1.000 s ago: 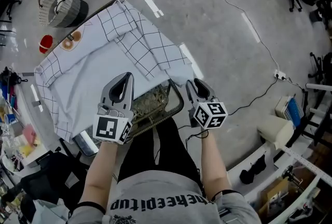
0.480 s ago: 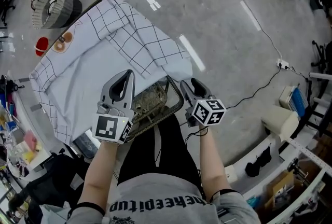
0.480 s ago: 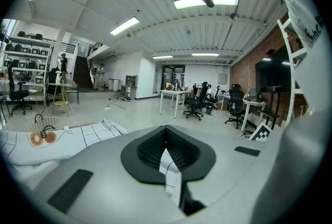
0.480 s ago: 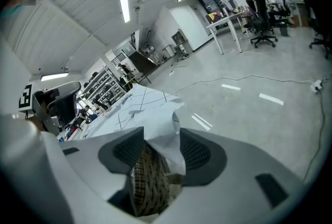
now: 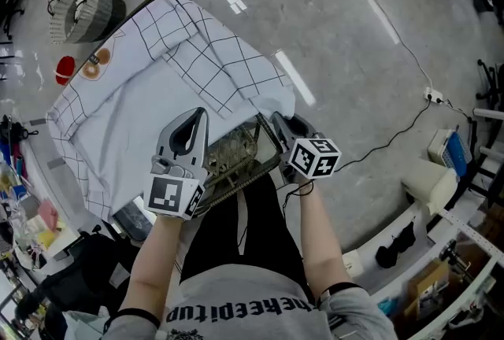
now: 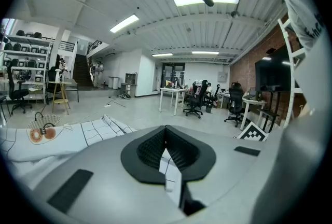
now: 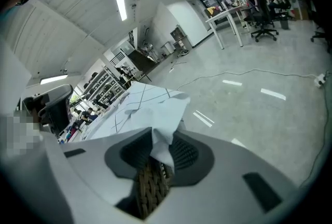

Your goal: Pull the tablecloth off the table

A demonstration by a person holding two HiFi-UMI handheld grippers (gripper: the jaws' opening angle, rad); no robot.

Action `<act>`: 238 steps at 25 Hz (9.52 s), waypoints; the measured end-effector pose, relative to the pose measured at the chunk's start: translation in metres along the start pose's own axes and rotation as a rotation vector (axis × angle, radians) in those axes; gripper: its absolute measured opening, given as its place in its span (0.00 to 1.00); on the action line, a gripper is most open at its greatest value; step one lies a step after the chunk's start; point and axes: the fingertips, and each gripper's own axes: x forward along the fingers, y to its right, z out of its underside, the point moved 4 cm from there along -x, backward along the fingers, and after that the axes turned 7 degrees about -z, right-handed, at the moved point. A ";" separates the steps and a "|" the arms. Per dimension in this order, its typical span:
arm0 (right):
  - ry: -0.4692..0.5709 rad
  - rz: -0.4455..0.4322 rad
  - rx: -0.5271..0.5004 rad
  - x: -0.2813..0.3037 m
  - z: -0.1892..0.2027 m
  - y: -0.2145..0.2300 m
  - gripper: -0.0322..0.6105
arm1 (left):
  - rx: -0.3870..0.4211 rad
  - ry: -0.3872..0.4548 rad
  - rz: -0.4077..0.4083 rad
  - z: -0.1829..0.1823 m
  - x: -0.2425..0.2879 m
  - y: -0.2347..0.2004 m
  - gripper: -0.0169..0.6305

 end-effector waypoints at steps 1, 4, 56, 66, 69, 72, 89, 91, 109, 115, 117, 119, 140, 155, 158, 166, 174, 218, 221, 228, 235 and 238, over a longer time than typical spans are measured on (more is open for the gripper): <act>0.009 0.008 -0.016 -0.001 -0.003 -0.002 0.18 | -0.001 0.000 -0.004 0.000 -0.001 -0.002 0.05; 0.024 0.047 -0.102 -0.002 -0.011 -0.011 0.09 | -0.006 0.002 -0.020 -0.001 -0.003 -0.008 0.05; 0.120 -0.816 -1.014 0.063 -0.093 -0.458 0.07 | -0.124 0.251 -0.650 -0.042 -0.226 -0.167 0.05; -0.005 -0.949 -1.042 0.081 -0.004 -0.540 0.07 | -0.154 0.270 -0.675 -0.022 -0.303 -0.208 0.05; -0.055 -0.969 -1.026 0.087 0.022 -0.551 0.07 | -0.156 0.263 -0.699 -0.010 -0.324 -0.219 0.05; -0.104 -0.986 -1.022 0.092 0.047 -0.559 0.07 | -0.146 0.249 -0.714 0.000 -0.339 -0.227 0.05; -0.517 -1.042 -0.991 0.100 0.179 -0.520 0.07 | -0.194 0.245 -0.730 0.024 -0.360 -0.254 0.05; -0.561 -1.045 -0.992 0.100 0.190 -0.513 0.07 | -0.197 0.243 -0.728 0.026 -0.360 -0.255 0.05; -0.730 -0.997 -0.945 0.096 0.238 -0.477 0.25 | -0.194 0.218 -0.699 0.031 -0.343 -0.258 0.05; -0.594 -0.937 -0.900 0.088 0.196 -0.474 0.24 | -0.187 0.224 -0.671 0.026 -0.333 -0.257 0.05; -0.521 -0.885 -0.866 0.092 0.175 -0.470 0.19 | -0.184 0.229 -0.654 0.023 -0.328 -0.255 0.05; -0.443 -0.819 -0.815 0.097 0.150 -0.463 0.12 | -0.179 0.234 -0.634 0.019 -0.323 -0.252 0.05; 0.009 -0.200 -0.659 0.086 -0.064 -0.329 0.07 | -0.087 0.248 -0.325 -0.029 -0.229 -0.199 0.05; -0.049 -0.169 -0.582 0.181 -0.152 -0.252 0.10 | -0.091 0.239 -0.366 -0.061 -0.163 -0.193 0.05; -0.075 -0.161 -0.550 0.210 -0.162 -0.232 0.17 | -0.097 0.235 -0.383 -0.063 -0.149 -0.194 0.05; -0.212 -0.147 -0.455 0.270 -0.148 -0.180 0.25 | -0.118 0.179 -0.443 -0.053 -0.119 -0.203 0.05; -0.349 -0.145 -0.485 0.294 -0.121 -0.162 0.30 | -0.140 0.164 -0.477 -0.046 -0.101 -0.210 0.05; -0.259 -0.886 -0.829 0.293 -0.113 -0.554 0.06 | -0.211 0.213 -0.605 -0.020 -0.238 -0.251 0.05; -0.289 -0.903 -0.843 0.309 -0.094 -0.574 0.07 | -0.223 0.218 -0.626 -0.015 -0.250 -0.261 0.05; -0.391 -0.839 -0.907 0.361 -0.038 -0.578 0.07 | -0.251 0.210 -0.666 -0.001 -0.274 -0.280 0.05; -0.511 -0.778 -1.003 0.383 0.022 -0.553 0.35 | -0.278 0.209 -0.691 0.010 -0.287 -0.289 0.05; -0.421 -0.766 -1.014 0.374 0.011 -0.555 0.35 | -0.277 0.207 -0.693 0.012 -0.291 -0.293 0.05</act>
